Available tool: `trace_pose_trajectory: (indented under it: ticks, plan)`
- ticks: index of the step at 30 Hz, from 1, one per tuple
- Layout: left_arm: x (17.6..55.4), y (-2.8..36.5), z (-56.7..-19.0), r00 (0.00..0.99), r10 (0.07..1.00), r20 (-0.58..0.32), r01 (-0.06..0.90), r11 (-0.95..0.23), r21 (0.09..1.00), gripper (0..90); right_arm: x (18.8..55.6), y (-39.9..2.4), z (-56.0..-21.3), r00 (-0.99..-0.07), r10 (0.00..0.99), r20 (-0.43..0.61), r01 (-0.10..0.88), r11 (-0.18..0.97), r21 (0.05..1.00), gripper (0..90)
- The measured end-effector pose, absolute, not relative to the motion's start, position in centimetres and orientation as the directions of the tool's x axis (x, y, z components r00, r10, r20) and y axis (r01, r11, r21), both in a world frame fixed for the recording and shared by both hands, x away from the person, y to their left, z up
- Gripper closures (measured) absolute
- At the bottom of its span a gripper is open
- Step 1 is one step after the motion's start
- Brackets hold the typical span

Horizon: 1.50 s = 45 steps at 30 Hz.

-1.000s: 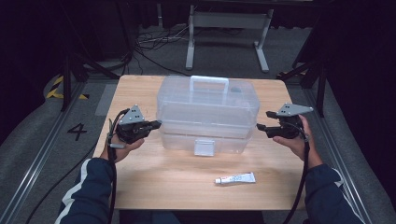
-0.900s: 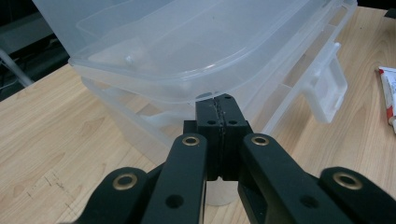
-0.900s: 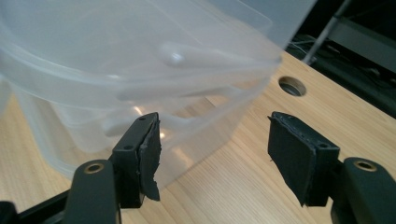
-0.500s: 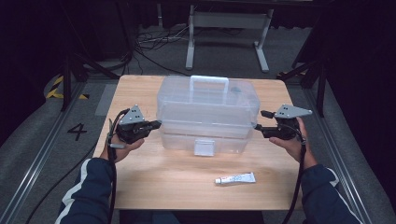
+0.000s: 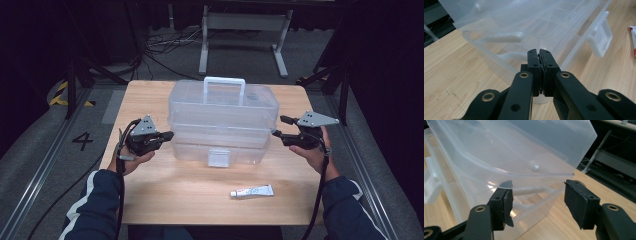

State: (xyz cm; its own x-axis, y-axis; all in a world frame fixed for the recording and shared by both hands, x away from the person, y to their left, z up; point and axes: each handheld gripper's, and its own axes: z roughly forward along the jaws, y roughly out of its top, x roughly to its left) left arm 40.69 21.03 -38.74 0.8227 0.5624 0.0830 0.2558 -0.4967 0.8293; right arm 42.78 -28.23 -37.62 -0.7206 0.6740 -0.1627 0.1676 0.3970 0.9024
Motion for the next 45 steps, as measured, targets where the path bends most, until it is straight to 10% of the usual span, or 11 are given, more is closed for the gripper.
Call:
trace_pose_trajectory:
  ticks: [45]
  plan:
    - [40.6, 20.0, -39.5, 0.853, 0.516, 0.075, 0.248, -0.526, 0.813, 62.4, 42.6, -25.6, -34.2, -0.517, 0.794, -0.320, -0.016, 0.364, 0.931, 75.0]
